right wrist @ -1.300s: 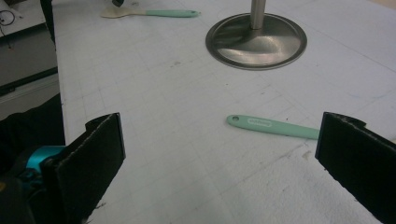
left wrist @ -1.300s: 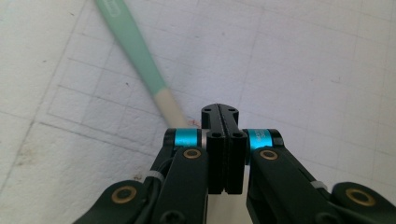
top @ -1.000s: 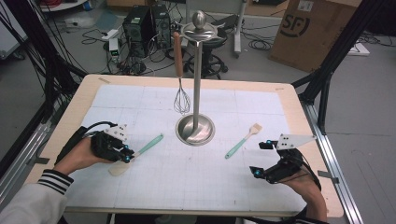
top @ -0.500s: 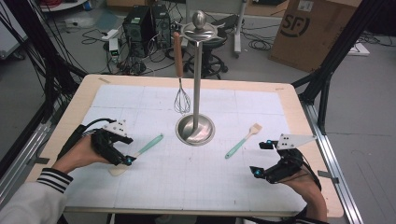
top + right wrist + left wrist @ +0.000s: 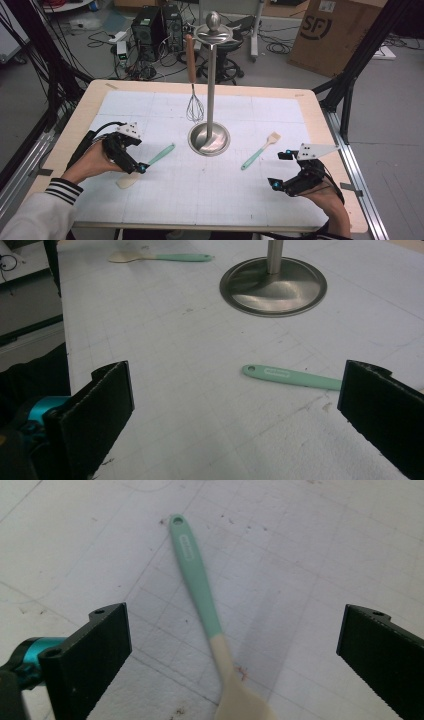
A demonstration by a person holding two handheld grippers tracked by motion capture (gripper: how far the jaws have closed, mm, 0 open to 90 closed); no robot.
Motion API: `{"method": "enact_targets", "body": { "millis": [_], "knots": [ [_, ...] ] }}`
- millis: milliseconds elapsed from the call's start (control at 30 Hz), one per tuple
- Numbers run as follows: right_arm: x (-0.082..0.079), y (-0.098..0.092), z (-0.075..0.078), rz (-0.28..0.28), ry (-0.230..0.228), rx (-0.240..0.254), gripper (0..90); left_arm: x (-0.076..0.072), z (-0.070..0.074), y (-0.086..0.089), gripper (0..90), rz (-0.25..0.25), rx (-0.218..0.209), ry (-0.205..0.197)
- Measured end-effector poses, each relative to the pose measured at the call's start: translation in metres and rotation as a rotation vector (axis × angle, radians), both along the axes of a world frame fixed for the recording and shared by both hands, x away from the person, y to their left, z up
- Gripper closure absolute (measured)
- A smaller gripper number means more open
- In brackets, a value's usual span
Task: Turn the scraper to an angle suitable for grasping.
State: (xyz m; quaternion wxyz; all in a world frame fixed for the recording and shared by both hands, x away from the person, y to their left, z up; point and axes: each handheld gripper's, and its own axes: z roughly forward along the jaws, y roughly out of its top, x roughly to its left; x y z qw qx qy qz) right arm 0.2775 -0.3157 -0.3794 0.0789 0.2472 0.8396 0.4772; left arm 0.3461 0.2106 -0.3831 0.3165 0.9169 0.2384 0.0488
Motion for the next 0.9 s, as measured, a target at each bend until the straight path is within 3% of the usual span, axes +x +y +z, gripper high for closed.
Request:
{"method": "enact_targets", "body": {
  "millis": [267, 333, 667, 900],
  "knots": [
    [0.0, 0.0, 0.0, -0.002, 0.003, 0.002, 0.2, 0.007, -0.011, -0.015, 2.2, 0.023, 0.029, 0.027],
    [0.0, 0.0, 0.0, -0.002, 0.001, 0.004, 0.2, 0.009, -0.013, -0.016, 2.6, 0.024, 0.055, 0.038],
    [0.0, 0.0, 0.0, 0.003, -0.001, 0.007, 0.2, 0.013, -0.023, -0.022, 15.7, 0.051, 0.105, 0.095],
    [0.0, -0.001, 0.001, -0.001, -0.002, 0.011, 0.2, 0.015, -0.027, -0.026, 28.2, 0.071, 0.144, 0.104]
  ]
}}
